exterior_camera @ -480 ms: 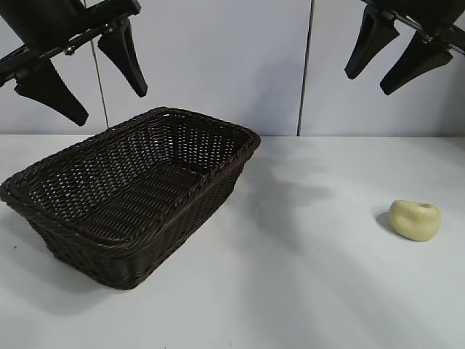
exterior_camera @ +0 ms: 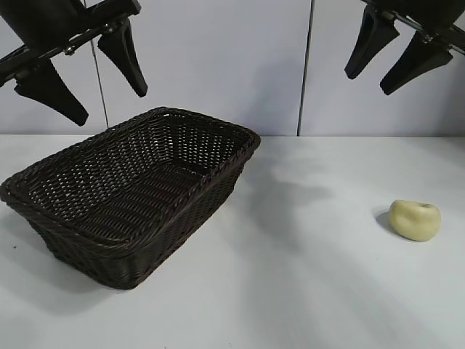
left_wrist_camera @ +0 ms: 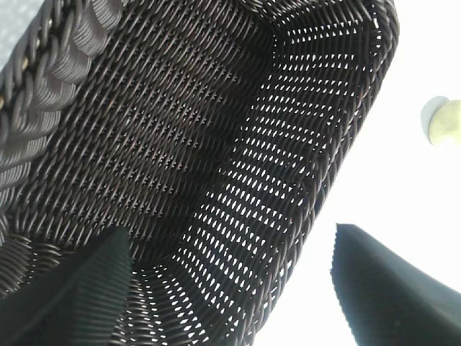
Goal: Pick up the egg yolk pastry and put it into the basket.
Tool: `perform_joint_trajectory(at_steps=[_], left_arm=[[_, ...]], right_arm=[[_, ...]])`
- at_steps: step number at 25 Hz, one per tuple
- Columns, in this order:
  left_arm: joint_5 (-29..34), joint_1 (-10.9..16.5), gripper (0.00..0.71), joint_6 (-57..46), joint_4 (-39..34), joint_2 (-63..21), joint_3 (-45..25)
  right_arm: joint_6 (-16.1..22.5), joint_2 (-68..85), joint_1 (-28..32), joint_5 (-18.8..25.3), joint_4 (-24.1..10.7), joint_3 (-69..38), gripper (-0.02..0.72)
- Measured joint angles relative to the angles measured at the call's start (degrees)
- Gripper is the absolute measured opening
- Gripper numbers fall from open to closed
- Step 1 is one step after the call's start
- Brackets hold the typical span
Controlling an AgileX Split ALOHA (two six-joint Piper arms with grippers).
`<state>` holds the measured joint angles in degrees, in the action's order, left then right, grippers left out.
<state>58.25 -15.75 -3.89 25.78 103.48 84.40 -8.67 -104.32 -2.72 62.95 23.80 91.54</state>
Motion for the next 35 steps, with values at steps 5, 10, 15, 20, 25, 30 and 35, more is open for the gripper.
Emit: perform_joint_trajectory(at_steps=[5,10,15,20,25,30,35], left_arm=[[0.0,0.0,0.561,0.0,0.0,0.0,0.0],[-0.4,0.0,0.561,0.0,0.0,0.0,0.0],[-2.6,0.0,0.561,0.0,0.0,0.0,0.0],[-2.3,0.0,0.561,-3.1,-0.3,-0.1,0.0],[2.0,0.0,0.561,-8.0,-6.1,-2.4,0.0],[6.7,0.0,0.561,-9.2,-8.7,-7.2,0.0],[7.4,0.0,0.561,-11.1,-9.0,-13.1,-3.2]], right_arm=[[0.0,0.0,0.0,-0.1,0.0,0.0,0.402],[0.0,0.0,0.0,-0.1,0.0,0.0,0.402],[0.0,0.0,0.0,-0.1,0.0,0.0,0.402],[0.0,0.0,0.0,-0.1,0.0,0.0,0.402],[0.0,0.0,0.0,-0.1,0.0,0.0,0.402],[0.0,0.0,0.0,-0.1,-0.1,0.0,0.402],[0.0,0.0,0.0,-0.1,-0.2,0.0,0.402]])
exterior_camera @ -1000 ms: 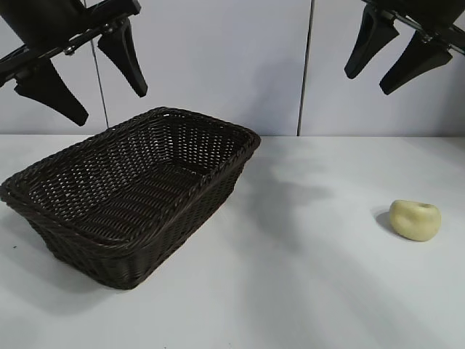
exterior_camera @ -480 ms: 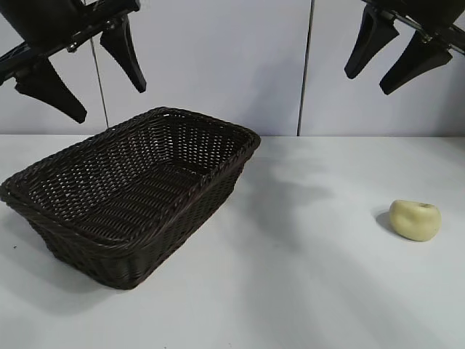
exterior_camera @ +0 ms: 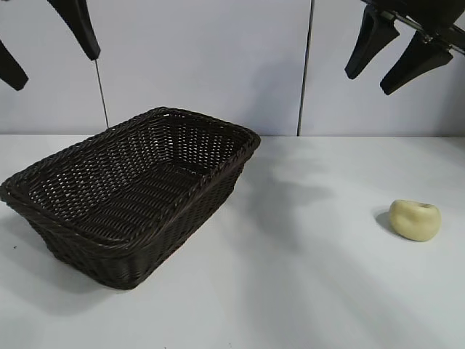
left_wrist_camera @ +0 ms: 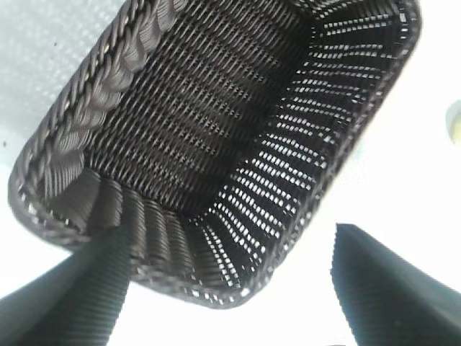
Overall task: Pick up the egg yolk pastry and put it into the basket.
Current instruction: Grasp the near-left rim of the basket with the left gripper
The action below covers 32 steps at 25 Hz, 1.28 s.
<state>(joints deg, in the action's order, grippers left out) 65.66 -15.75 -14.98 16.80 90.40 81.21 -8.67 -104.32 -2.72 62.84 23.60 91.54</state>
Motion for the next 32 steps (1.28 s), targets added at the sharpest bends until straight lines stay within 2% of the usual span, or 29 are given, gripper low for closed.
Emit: perform_joint_trajectory(at_steps=[5,9,14,18,23,32], left_arm=[[-3.9,0.0,0.561,-3.7,0.0,-6.7,-10.4],[-10.9,0.0,0.561,-11.1,0.0,-10.0,-19.6],[-19.6,0.0,0.561,-22.1,0.0,-10.4,-27.4],[-25.2,0.0,0.561,-29.1,0.1,-10.4,-31.1],[-30.2,0.0,0.561,-32.0,0.1,-10.2,-34.9],[-35.2,0.0,0.561,-32.6,0.3,-1.9,-35.1]], right_arm=[[0.0,0.0,0.0,0.0,-0.1,0.0,0.402],[0.0,0.0,0.0,0.2,-0.1,0.0,0.402],[0.0,0.0,0.0,0.2,-0.1,0.0,0.402],[0.0,0.0,0.0,0.2,-0.1,0.0,0.402],[0.0,0.0,0.0,0.2,-0.1,0.0,0.402],[0.0,0.0,0.0,0.1,-0.1,0.0,0.402]])
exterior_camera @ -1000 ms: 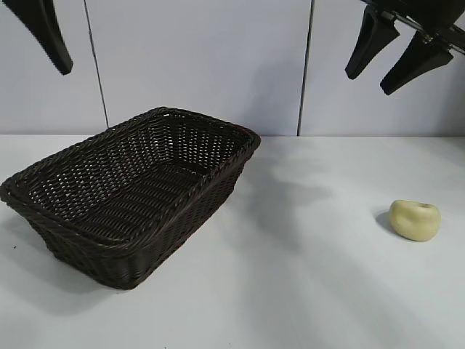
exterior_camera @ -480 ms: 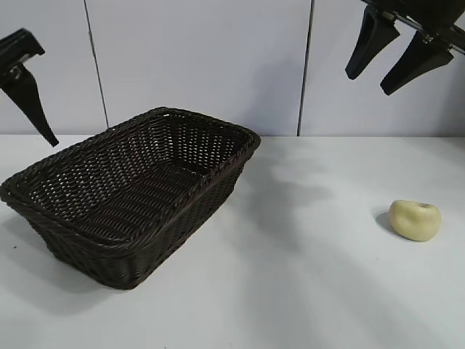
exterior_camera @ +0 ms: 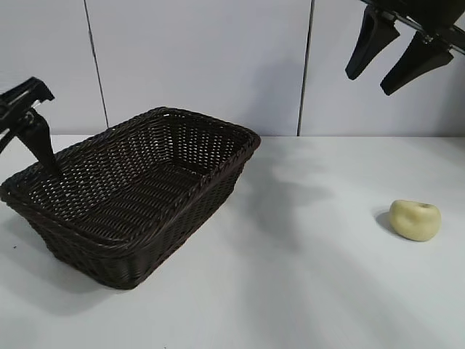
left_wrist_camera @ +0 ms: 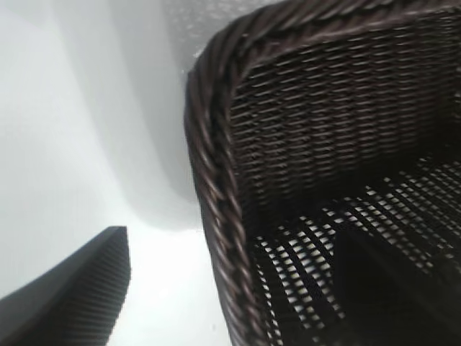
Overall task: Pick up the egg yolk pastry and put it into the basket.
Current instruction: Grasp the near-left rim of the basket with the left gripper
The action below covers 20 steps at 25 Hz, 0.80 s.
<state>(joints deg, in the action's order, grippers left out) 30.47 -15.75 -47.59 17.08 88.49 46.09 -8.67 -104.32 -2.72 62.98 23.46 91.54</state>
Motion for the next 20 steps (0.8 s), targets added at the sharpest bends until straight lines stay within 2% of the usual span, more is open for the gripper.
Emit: perform_joint_trajectory(at_steps=[9,10,12,17,18,20], left_arm=[[-5.8,0.0,0.559,0.0,3.2,9.3,0.0],[-5.9,0.0,0.543,0.0,3.4,9.6,0.0],[-6.2,0.0,0.459,0.0,3.5,9.9,0.0],[-6.7,0.0,0.133,0.0,4.3,9.9,0.1],[-6.6,0.0,0.102,-0.2,4.9,9.9,0.1],[-5.6,0.0,0.102,-0.1,5.2,9.9,0.6]], right_arm=[[0.0,0.0,0.0,-0.1,0.0,0.0,0.402],[0.0,0.0,0.0,-0.1,0.0,0.0,0.402],[0.0,0.0,0.0,-0.1,0.0,0.0,0.402],[0.0,0.0,0.0,-0.1,0.0,0.0,0.402],[0.0,0.0,0.0,-0.1,0.0,0.0,0.402],[0.0,0.0,0.0,-0.1,0.0,0.0,0.402]])
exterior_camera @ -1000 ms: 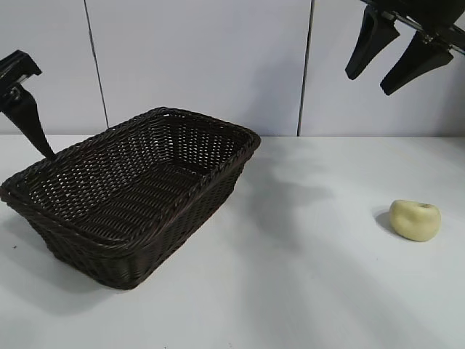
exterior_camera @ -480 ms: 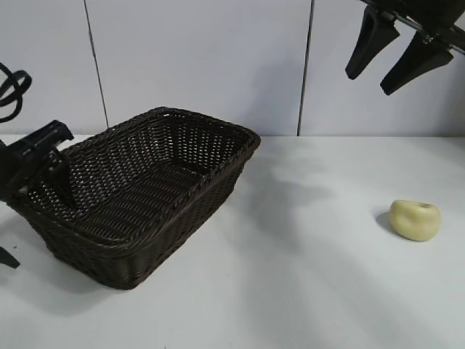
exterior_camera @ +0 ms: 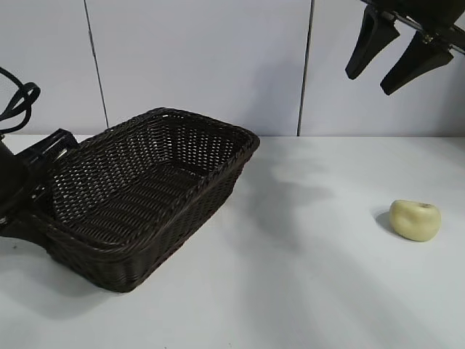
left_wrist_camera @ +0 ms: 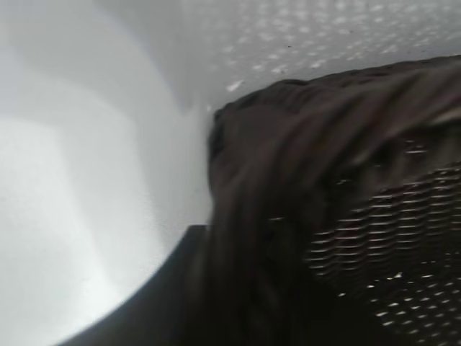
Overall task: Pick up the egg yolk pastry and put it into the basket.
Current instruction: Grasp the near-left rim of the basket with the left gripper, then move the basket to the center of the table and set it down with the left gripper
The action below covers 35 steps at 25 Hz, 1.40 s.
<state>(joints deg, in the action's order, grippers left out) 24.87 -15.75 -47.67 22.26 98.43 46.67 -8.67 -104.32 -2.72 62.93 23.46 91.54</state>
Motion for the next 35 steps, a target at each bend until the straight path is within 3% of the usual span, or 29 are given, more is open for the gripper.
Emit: perform_joint_trajectory(at_steps=[5,13,19,28,35], left_arm=[[5.6,0.0,0.102,2.5,0.4,0.5,4.3],[18.0,0.0,0.102,18.3,-0.2,0.8,18.9],[24.8,0.0,0.102,30.4,-0.6,1.9,24.3],[36.7,0.0,0.102,47.3,-1.6,14.3,37.5],[41.0,0.0,0.102,51.1,-1.8,24.5,50.7]], right_arm=[[0.0,0.0,0.0,-0.1,0.0,0.0,0.402],[0.0,0.0,0.0,0.0,0.0,0.0,0.402],[0.0,0.0,0.0,0.1,0.0,0.0,0.402],[0.0,0.0,0.0,0.1,0.0,0.0,0.402],[0.0,0.0,0.0,0.1,0.0,0.0,0.402]])
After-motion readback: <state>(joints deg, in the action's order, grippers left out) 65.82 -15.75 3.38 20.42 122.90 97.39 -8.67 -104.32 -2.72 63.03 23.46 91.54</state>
